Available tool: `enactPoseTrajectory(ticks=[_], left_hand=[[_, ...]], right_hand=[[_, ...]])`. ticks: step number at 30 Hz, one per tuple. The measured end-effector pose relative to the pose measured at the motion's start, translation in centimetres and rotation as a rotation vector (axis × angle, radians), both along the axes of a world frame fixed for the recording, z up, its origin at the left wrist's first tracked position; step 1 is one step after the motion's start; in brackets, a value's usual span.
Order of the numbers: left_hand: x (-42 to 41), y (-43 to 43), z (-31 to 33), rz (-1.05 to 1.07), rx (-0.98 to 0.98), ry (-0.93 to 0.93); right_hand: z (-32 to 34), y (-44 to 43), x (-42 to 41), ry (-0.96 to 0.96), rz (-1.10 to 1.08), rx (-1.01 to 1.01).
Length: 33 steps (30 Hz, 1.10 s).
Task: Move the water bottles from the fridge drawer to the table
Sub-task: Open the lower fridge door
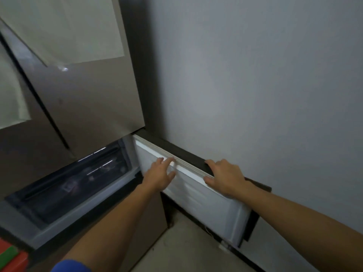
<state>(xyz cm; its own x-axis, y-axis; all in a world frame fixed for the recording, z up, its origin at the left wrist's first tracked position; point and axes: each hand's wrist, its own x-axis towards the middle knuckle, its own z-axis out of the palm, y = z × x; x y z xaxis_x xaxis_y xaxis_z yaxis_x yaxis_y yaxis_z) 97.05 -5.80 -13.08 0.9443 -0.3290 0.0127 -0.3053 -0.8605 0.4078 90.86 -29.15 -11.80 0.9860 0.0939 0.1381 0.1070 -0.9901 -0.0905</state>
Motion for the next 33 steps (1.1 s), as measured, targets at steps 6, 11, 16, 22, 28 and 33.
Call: enactPoseTrajectory(ticks=[6,11,16,22,28,33], left_hand=[[4.7,-5.5,-1.1,-0.062,0.094,-0.058],[6.1,-7.6,-2.0,-0.033,0.064,-0.083],[6.1,-9.2,-2.5,0.032,0.042,-0.065],[5.6,-10.1,-1.6,0.117,0.024,0.000],[1.9,-5.3,-1.6,0.290,0.044,0.122],[-1.6,3.1,-2.3,0.524,0.025,0.186]], right_hand=[[-1.3,-6.1,4.4,-0.032,-0.057,-0.031],[-1.7,-9.3,7.4,-0.050,0.017,-0.027],[-2.1,-11.1,8.9,-0.083,0.082,-0.040],[-2.7,-12.5,10.6,-0.126,0.131,-0.034],[-2.3,-9.0,12.2,-0.314,0.304,0.043],[-0.8,2.4,12.6,-0.287,0.556,0.207]])
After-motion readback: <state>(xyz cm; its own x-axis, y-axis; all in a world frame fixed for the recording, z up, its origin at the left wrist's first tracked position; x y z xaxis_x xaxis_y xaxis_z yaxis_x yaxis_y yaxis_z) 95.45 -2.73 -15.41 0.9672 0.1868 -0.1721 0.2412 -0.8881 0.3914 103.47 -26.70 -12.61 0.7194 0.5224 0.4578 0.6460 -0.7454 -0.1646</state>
